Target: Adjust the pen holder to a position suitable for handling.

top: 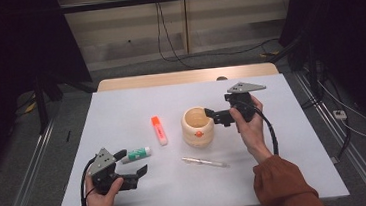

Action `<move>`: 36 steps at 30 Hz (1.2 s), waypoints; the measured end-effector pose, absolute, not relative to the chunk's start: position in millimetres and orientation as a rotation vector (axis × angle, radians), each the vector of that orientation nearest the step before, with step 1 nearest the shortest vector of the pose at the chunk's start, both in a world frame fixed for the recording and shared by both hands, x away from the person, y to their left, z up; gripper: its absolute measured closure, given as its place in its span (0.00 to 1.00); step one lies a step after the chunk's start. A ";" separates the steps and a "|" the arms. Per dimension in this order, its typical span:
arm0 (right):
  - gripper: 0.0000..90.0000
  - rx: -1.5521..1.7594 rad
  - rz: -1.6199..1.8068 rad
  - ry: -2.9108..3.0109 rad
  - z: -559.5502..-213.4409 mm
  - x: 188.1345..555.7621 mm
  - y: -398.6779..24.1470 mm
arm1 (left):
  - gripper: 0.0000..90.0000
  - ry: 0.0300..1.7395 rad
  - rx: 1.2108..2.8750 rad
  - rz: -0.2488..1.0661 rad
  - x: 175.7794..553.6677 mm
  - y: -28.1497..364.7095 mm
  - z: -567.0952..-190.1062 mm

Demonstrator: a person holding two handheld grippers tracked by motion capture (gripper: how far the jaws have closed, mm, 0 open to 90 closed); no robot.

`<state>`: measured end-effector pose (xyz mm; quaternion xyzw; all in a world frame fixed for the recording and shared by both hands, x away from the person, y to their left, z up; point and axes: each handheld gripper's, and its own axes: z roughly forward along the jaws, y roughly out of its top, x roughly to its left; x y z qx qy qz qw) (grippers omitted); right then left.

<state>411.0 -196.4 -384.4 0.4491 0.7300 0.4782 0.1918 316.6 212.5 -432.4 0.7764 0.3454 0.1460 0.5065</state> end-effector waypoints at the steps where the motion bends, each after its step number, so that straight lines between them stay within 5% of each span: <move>1: 0.05 1.253 1.334 2.052 -383.4 409.1 -198.1 | 0.07 0.833 1.873 0.353 316.4 212.4 -432.1; 36: 0.06 1.280 1.319 1.989 -422.4 337.2 -254.2 | 0.07 0.858 1.834 0.398 317.4 220.9 -429.5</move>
